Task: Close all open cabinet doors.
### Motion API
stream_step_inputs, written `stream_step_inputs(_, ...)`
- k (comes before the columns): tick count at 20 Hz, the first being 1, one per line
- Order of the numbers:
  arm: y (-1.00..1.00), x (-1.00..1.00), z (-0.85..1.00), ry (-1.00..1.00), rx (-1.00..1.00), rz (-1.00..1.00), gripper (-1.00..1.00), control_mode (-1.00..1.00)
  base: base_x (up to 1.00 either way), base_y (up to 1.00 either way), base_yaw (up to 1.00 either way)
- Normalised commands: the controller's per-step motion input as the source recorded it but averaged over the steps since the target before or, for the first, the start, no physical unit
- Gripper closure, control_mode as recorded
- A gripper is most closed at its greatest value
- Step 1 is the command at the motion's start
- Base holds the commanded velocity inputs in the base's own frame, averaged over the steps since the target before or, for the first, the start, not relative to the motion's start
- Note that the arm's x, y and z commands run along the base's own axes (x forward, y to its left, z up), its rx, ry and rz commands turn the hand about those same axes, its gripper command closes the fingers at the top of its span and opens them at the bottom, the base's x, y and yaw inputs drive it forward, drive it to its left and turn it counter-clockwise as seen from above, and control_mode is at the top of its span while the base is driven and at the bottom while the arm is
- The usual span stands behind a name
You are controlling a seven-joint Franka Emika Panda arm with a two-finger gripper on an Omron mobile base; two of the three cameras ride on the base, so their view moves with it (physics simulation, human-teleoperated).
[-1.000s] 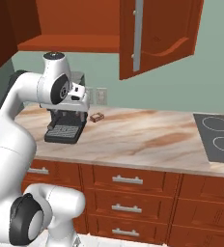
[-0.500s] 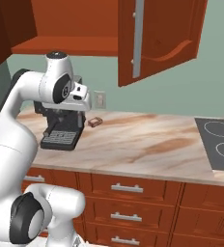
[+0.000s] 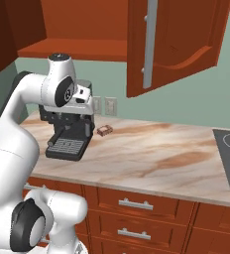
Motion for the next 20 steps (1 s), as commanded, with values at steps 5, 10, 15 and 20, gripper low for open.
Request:
stream_step_inputs(5, 0.00, 0.00, 0.00, 0.00, 0.00, 0.00, -1.00, 1.00, 0.07, 0.04, 0.01)
stream_step_inputs(10, 0.00, 0.00, 0.00, 0.00, 0.00, 0.00, -1.00, 1.00, 0.00, 0.00, 0.00)
stream_step_inputs(15, 0.00, 0.00, 0.00, 0.00, 0.00, 0.00, -1.00, 1.00, 0.00, 0.00, 0.00)
stream_step_inputs(20, 0.00, 0.00, 0.00, 0.00, 0.00, 0.00, -1.00, -1.00, 0.00, 0.00, 0.00)
